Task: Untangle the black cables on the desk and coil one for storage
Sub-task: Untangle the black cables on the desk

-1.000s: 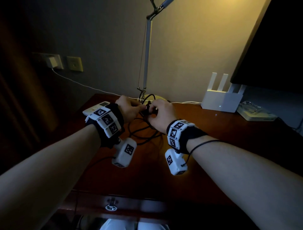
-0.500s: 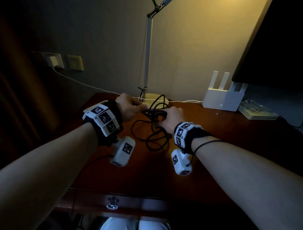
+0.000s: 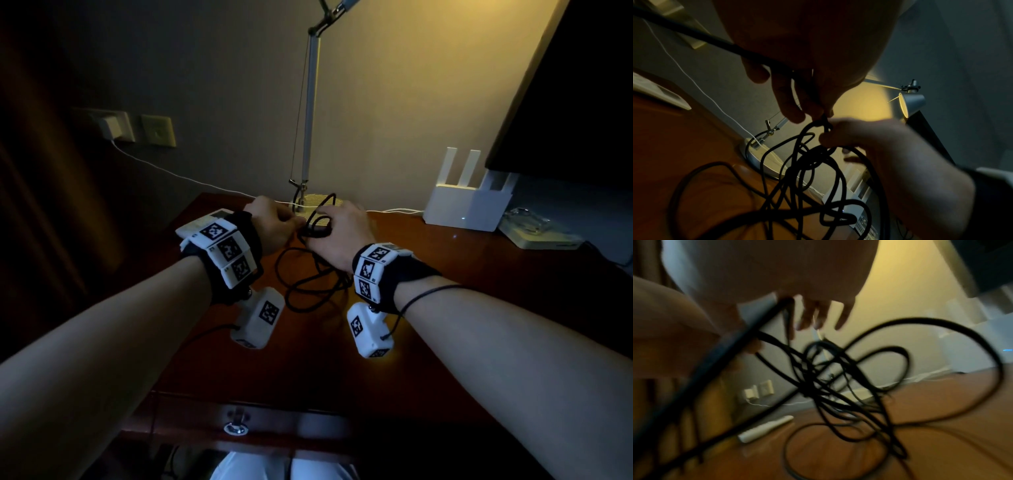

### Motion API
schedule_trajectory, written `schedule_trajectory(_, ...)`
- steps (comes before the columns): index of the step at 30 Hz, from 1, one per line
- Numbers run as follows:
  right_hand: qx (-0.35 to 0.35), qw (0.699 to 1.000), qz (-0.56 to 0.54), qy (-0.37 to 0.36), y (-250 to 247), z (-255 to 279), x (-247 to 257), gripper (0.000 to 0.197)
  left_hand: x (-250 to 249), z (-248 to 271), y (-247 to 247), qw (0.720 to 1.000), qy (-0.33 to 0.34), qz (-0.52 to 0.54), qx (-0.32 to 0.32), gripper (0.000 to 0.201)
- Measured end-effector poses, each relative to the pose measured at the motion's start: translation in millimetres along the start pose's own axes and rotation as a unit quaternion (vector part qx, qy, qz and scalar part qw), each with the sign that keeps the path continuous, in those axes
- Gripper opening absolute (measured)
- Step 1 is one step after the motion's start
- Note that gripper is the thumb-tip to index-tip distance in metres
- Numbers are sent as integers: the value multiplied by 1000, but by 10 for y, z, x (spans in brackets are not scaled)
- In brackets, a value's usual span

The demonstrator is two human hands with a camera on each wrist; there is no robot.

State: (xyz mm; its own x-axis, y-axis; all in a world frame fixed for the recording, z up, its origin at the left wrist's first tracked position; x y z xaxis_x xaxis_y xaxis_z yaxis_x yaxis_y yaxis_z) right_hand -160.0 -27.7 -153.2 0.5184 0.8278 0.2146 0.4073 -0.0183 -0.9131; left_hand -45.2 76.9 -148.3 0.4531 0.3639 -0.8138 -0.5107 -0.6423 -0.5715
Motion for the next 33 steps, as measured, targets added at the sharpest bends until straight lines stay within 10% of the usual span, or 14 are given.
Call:
schedule_trajectory(12,4,996,-62,-63,11,8,80,11,-30,6,24,1000,-6,20,-12,19)
schedule_trajectory(33,128,986,-92,51,59,-54,-36,25,-147,189,-45,997,-1,73,36,20)
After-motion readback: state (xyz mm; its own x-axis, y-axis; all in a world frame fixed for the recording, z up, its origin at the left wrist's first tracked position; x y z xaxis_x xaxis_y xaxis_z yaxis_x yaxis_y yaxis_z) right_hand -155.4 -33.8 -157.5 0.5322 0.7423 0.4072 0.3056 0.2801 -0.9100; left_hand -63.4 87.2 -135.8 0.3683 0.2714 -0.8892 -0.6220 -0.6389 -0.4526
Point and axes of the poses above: each hand's wrist, its own z-axis away from the middle knuckle, its own y-axis out of the palm, x = y × z, the point moved 4 cm from there along -z, towards the middle knuckle, and after that the axes turned 12 degrees about z, right-handed, at the moved point
